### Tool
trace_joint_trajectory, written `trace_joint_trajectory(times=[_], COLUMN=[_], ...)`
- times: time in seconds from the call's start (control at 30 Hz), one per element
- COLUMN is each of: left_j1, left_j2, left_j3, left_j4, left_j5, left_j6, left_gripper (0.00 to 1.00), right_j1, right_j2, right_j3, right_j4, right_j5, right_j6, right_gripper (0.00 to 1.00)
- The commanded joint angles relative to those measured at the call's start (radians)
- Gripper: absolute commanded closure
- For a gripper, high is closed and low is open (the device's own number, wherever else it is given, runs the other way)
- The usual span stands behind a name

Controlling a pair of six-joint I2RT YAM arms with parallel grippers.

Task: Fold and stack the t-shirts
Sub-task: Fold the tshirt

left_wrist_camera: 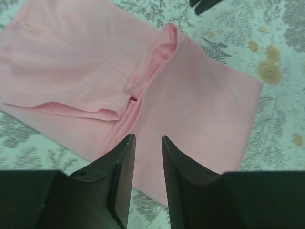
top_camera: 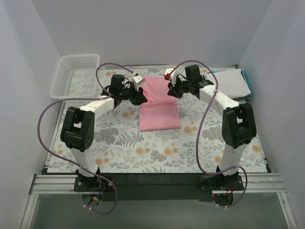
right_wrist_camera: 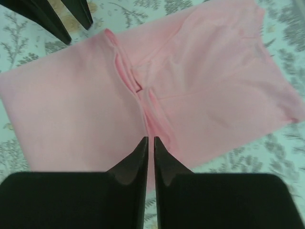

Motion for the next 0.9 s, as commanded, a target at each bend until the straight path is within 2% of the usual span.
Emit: trace_joint_trajectory(times=[0.0,0.3,0.5,0.63,0.87], left_j1=[-0.002,0.042,0.123,0.133,0.13], left_j2=[0.083,0.32,0.425,0.35,0.097], left_j3=[0.041,0.168,0.214,0.168,0.029], left_j4=[-0.028,0.047,0.073,0.073,0.003], left_j5=[0.07,0.075,0.144,0.191,0.159], left_j6=[-0.225,-0.434,-0.548,-0.497,-0.246], left_gripper=[0.72,0.73,0.73,0.7,0.56], right_j1=[-0.013,-0.128,-0.16,-0.16,-0.182], right_j2=[0.121,0.418,0.504,0.479,0.307], right_j3=[0.061,0.258,0.29,0.293,0.305], right_j4=[-0.067,-0.06,-0.018,-0.016,-0.01], right_j5=[-0.164,-0.301,-0.328,-0.308,-0.215], right_j6=[0.212,0.404,0.487,0.496,0.464], right_gripper=[0.87,0.9,0.91,0.88,0.62])
